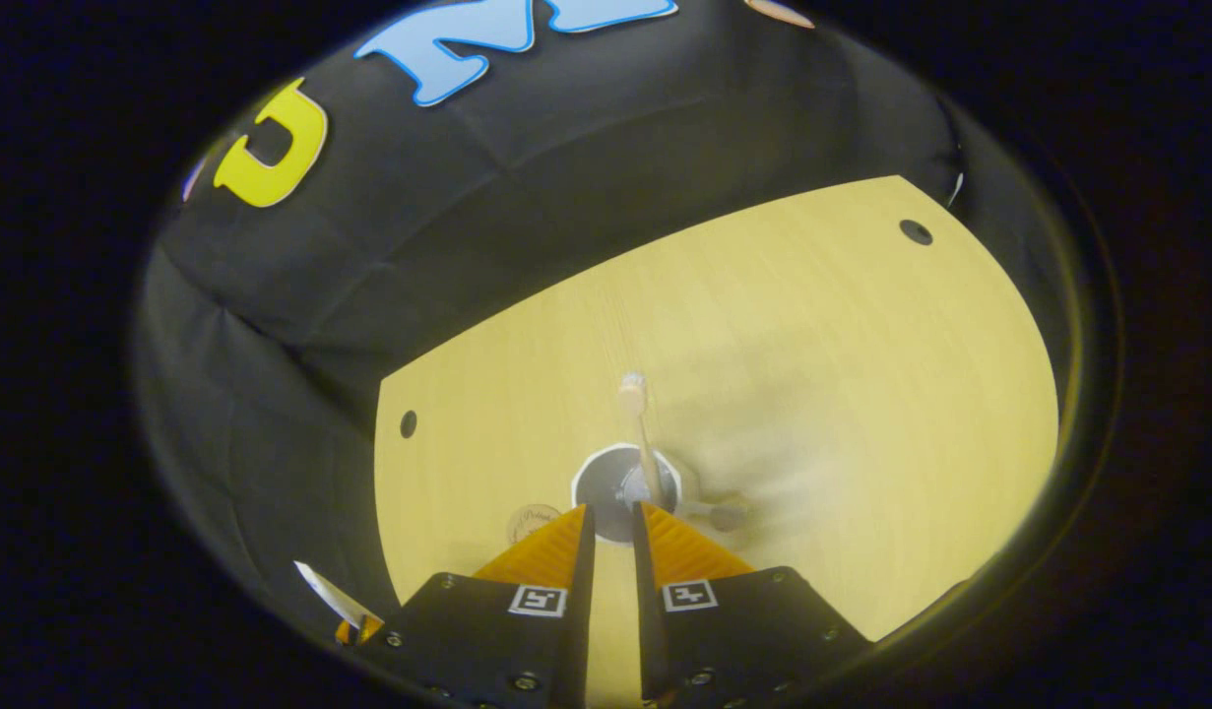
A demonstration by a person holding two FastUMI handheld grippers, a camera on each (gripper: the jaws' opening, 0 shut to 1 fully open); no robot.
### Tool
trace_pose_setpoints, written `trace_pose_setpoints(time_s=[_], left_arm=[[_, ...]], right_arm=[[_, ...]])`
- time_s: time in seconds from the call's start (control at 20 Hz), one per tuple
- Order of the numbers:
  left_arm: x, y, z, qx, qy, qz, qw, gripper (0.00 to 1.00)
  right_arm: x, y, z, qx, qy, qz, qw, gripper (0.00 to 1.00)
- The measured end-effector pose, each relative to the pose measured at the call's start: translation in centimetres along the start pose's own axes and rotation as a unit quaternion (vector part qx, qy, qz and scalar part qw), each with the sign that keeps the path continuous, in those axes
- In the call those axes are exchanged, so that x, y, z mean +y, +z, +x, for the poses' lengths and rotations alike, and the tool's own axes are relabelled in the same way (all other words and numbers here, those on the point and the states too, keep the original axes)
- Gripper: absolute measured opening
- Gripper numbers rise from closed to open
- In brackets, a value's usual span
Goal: Put the toothbrush and toothpaste on the desktop into the cup, then pick up the cup and place it on the coaster on the desktop.
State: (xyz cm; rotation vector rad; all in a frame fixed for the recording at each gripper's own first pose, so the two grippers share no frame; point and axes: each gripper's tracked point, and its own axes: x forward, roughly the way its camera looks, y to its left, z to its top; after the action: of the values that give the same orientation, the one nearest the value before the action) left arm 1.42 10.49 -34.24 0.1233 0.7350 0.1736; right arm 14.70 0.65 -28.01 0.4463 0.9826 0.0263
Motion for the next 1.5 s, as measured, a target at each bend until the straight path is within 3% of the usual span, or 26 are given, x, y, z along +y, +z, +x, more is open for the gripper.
trace_pose_setpoints(time_s=[0.25,0.55,0.9,1.3,1.5], left_arm=[[-4.3,4.7,1.3,-0.048,-0.030,0.035,0.998,0.14],[-12.3,9.9,4.1,-0.098,-0.096,0.062,0.989,0.14],[-22.6,12.4,6.9,-0.124,-0.150,0.087,0.977,0.14],[-27.1,10.8,11.0,-0.105,-0.141,0.045,0.983,0.14],[-27.7,9.4,11.8,-0.102,-0.119,0.043,0.987,0.14]], right_arm=[[-3.1,-1.7,-2.0,-0.001,-0.009,0.017,1.000,0.21],[-8.6,-5.5,-4.2,0.013,-0.030,0.049,0.998,0.21],[-15.8,-6.2,-7.8,-0.002,-0.069,0.092,0.993,0.21],[-22.0,-8.0,-10.3,0.007,-0.105,0.123,0.987,0.21],[-23.1,-8.9,-10.1,0.021,-0.109,0.133,0.985,0.21]])
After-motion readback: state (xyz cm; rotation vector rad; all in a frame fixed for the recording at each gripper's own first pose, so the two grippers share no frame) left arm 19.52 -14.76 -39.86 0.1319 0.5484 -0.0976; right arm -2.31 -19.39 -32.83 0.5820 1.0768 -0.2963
